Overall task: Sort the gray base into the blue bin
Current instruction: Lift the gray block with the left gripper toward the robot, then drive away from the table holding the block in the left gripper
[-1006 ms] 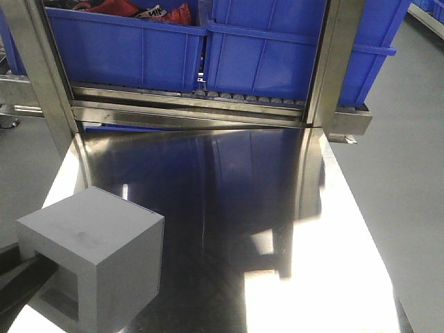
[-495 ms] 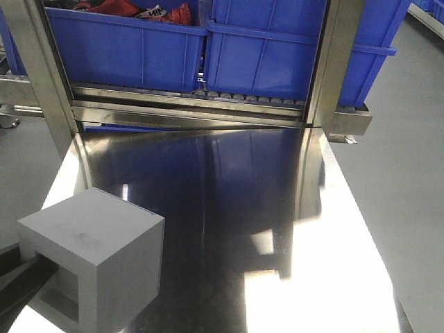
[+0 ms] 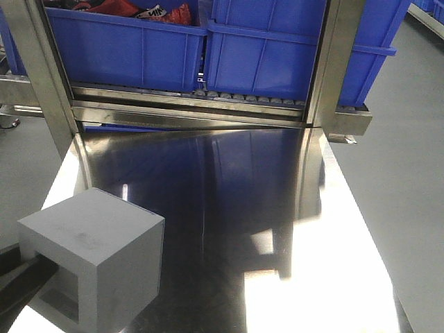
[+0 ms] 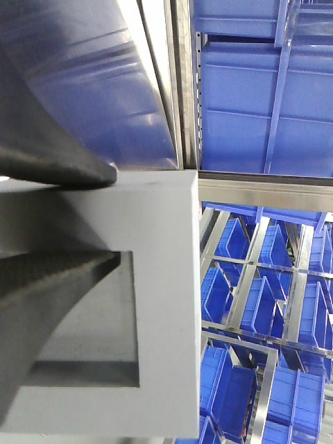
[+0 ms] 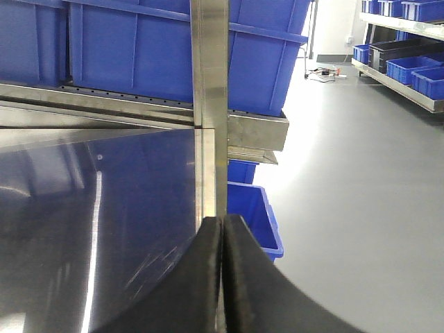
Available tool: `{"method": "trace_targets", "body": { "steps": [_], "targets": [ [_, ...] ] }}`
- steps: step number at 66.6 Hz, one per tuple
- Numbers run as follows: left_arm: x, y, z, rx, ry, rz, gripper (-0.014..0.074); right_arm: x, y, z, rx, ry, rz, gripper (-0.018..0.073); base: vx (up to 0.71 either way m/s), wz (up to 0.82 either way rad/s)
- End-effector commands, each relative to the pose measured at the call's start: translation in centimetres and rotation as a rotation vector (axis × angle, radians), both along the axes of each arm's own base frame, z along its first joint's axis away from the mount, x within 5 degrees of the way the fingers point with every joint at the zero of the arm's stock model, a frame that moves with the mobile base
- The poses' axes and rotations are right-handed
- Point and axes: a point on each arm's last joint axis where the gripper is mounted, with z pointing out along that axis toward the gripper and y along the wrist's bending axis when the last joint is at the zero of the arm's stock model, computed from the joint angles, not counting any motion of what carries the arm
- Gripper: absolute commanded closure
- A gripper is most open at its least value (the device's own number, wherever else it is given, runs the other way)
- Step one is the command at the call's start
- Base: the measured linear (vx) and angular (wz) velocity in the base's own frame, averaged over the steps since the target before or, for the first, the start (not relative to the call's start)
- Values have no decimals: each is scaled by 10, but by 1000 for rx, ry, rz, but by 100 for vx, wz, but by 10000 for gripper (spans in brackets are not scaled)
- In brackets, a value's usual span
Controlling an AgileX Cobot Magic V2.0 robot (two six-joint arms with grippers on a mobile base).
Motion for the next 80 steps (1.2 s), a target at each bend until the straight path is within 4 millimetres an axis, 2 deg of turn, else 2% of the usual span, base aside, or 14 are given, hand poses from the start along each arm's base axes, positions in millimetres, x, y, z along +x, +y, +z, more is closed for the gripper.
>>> {"method": "trace_targets", "body": {
  "steps": [1, 32, 80],
  "targets": [
    [0, 0, 21, -98, -102, -3, 602, 2, 1, 1, -13, -52, 7, 568, 0, 0],
    [0, 0, 21, -98, -102, -3, 602, 2, 1, 1, -13, -52, 7, 568, -2, -18],
    [0, 0, 21, -98, -102, -3, 602, 2, 1, 1, -13, -52, 7, 568, -5, -68]
  ]
}}
